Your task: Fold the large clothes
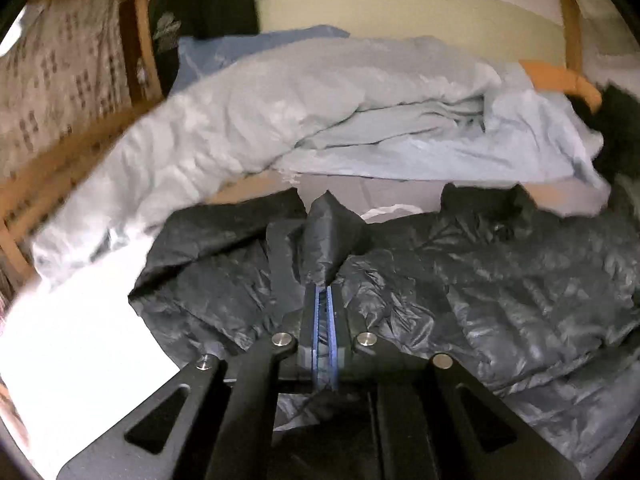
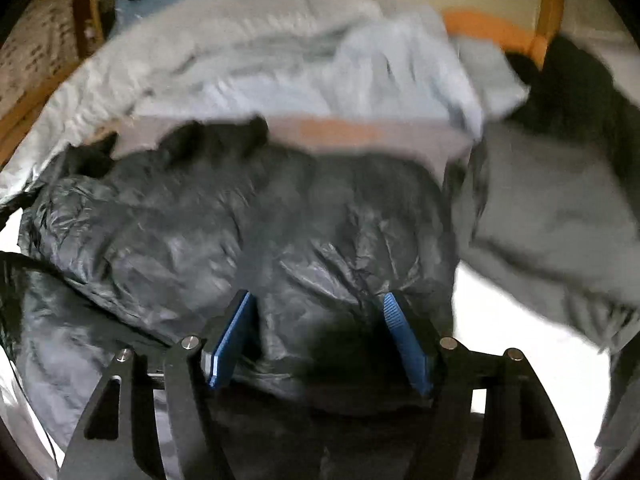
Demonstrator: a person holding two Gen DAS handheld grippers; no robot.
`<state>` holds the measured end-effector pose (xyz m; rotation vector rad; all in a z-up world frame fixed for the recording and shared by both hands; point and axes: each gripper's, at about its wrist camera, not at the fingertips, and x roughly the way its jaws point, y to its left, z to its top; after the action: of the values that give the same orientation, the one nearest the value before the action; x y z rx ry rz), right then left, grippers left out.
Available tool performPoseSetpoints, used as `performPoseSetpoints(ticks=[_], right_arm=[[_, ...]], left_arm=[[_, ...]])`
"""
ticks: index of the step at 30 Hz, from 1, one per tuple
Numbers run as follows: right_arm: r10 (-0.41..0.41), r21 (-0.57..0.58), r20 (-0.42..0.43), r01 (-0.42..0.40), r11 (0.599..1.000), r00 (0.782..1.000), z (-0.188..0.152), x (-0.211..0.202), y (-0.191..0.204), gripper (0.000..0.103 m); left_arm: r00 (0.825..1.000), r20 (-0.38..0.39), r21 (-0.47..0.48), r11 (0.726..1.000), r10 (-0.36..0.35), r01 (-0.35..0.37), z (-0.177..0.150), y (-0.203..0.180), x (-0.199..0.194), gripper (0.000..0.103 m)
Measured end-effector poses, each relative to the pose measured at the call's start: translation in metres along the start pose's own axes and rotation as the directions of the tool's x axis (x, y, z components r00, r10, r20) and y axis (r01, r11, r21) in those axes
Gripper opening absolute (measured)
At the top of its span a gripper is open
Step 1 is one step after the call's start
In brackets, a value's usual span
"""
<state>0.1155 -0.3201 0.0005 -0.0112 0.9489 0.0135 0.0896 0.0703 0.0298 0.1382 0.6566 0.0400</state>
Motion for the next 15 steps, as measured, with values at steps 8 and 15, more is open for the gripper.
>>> performPoseSetpoints(ticks=[8,15], right_arm=[[-0.194,0.077,-0.045,0.197,0.977,0.980,0.002,0.032,-0.032,0.068],[-0.108,-0.054,0.183,0.120,0.991,0.977,-0.001,-0.033,0.011,0.070]], left_arm=[[0.996,-0.011,-0.040,0.996,-0.085,0.085,0.005,0.001,-0.001,0.019],[0.986,0.043,-0.125,0.979,-0.159,0.163,0.044,0.035,-0.018,0.042]])
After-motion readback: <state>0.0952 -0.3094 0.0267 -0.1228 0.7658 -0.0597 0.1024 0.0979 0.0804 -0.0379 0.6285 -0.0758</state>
